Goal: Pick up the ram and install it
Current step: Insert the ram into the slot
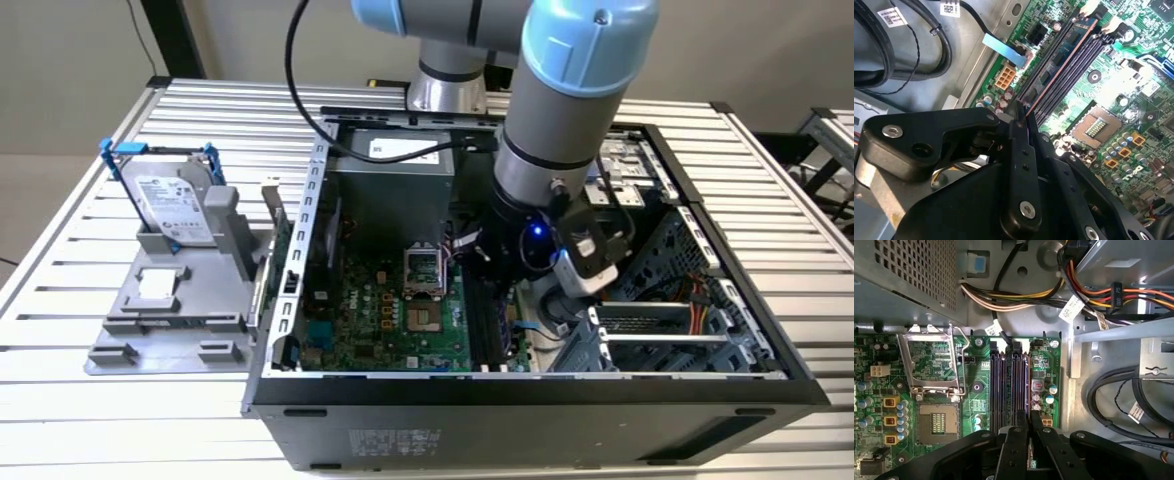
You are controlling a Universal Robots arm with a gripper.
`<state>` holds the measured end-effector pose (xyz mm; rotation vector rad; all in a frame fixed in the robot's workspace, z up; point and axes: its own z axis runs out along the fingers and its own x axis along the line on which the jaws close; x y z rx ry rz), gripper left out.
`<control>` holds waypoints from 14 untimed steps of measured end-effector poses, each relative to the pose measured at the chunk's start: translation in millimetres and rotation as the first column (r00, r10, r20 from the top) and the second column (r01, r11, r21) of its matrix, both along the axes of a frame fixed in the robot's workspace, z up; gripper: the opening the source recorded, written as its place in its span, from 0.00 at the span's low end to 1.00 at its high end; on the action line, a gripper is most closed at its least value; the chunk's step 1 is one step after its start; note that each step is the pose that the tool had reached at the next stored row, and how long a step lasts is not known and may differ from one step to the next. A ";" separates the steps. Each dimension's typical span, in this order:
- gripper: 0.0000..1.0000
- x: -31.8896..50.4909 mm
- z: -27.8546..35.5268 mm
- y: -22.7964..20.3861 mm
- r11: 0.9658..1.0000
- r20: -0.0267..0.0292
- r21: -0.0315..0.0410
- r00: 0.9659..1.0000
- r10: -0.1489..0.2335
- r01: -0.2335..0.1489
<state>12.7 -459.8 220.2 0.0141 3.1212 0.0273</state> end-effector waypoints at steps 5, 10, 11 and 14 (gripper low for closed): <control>0.00 0.0 -1.2 -0.4 1.000 0.000 0.000 1.000 0.000 0.000; 0.00 0.0 -4.4 -0.4 1.000 0.000 0.000 1.000 0.000 0.000; 0.00 0.0 -5.0 -0.4 1.000 0.000 0.000 1.000 0.000 0.000; 0.00 0.0 -5.4 -0.4 1.000 0.000 0.000 1.000 0.000 0.000</control>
